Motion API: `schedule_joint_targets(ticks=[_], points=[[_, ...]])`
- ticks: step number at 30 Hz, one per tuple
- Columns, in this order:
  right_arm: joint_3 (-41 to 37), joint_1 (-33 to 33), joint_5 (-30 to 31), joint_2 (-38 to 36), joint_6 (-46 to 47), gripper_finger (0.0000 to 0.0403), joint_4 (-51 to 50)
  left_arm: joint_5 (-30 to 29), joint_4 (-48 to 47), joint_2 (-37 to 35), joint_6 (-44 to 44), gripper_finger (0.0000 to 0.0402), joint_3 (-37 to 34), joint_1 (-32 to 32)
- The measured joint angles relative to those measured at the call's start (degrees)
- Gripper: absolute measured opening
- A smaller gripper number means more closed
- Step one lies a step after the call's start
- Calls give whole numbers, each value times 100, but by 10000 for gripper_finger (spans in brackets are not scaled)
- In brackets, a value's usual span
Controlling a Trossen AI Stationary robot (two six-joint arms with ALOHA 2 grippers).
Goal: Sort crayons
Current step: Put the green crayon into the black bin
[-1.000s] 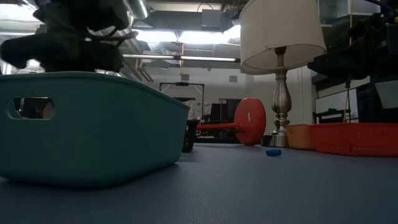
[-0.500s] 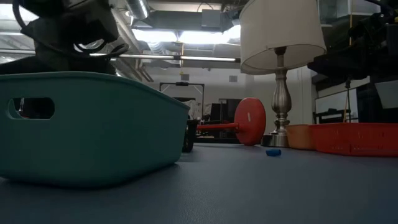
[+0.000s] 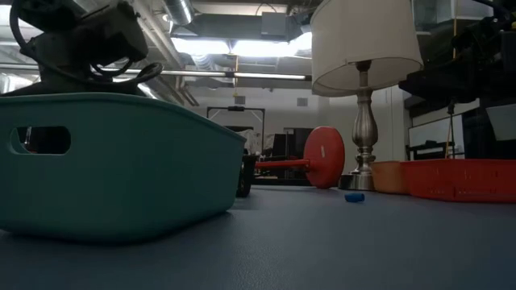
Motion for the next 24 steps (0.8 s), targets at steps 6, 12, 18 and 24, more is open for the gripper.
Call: schedule_joint_targets(ticks=[6, 12, 18, 24], points=[[2, 0, 0, -1, 1, 147, -1, -58, 200, 0, 2, 20, -9, 4], [2, 0, 0, 0, 2, 147, 0, -140, 225, 11, 5, 6, 99, 12], [2, 0, 0, 0, 1, 147, -1, -116, 191, 11, 4, 11, 532, 157], [2, 0, 0, 0, 2, 147, 0, 90, 182, 11, 4, 11, 1056, 349]])
